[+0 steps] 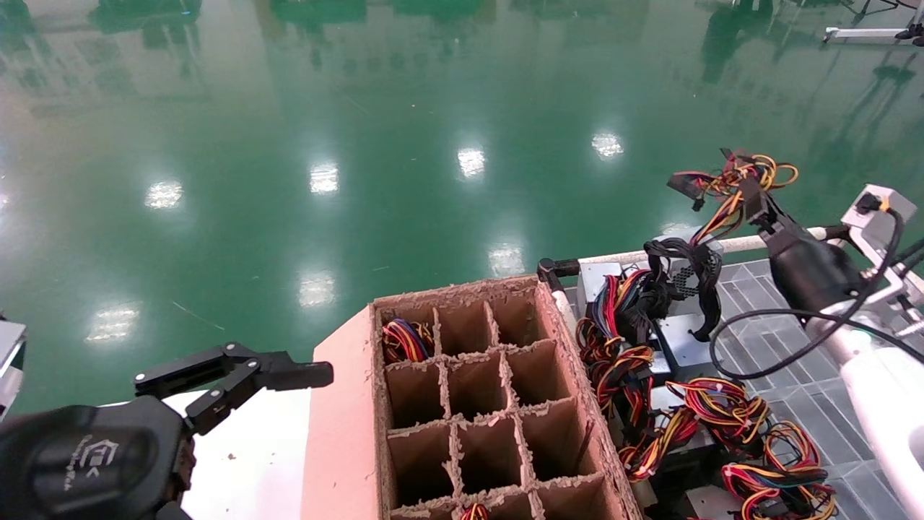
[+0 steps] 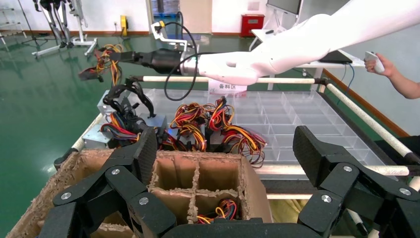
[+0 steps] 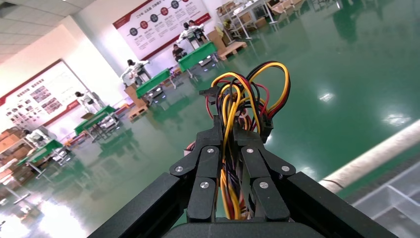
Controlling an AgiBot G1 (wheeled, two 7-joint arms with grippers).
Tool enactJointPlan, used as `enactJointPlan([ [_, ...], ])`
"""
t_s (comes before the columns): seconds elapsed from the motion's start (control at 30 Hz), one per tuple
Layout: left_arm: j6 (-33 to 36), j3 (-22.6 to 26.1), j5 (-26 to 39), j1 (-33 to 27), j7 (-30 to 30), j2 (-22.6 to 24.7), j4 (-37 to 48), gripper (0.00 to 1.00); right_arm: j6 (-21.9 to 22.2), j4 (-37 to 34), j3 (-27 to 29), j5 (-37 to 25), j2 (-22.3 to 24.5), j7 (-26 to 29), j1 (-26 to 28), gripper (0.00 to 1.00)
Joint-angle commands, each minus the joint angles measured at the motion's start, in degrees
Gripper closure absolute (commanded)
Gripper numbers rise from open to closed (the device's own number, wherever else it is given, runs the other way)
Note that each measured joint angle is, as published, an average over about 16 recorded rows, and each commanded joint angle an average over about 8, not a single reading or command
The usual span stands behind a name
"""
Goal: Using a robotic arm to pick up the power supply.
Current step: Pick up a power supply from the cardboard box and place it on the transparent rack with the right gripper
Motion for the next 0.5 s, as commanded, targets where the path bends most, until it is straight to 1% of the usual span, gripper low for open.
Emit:
enactJointPlan([
  [0.03, 0.00, 0.00, 0.00, 0.00, 0.00, 0.00, 0.00, 0.00, -0.18, -0.11, 0.04, 0.06, 0.49, 0.00, -0.35, 1.00],
  [0.5, -0.01, 0.02, -0.01, 0.00, 0.01, -0.01, 0.00, 0.00, -1.19, -0.57, -0.59, -0.84, 4.70, 0.19, -3.23, 1.00],
])
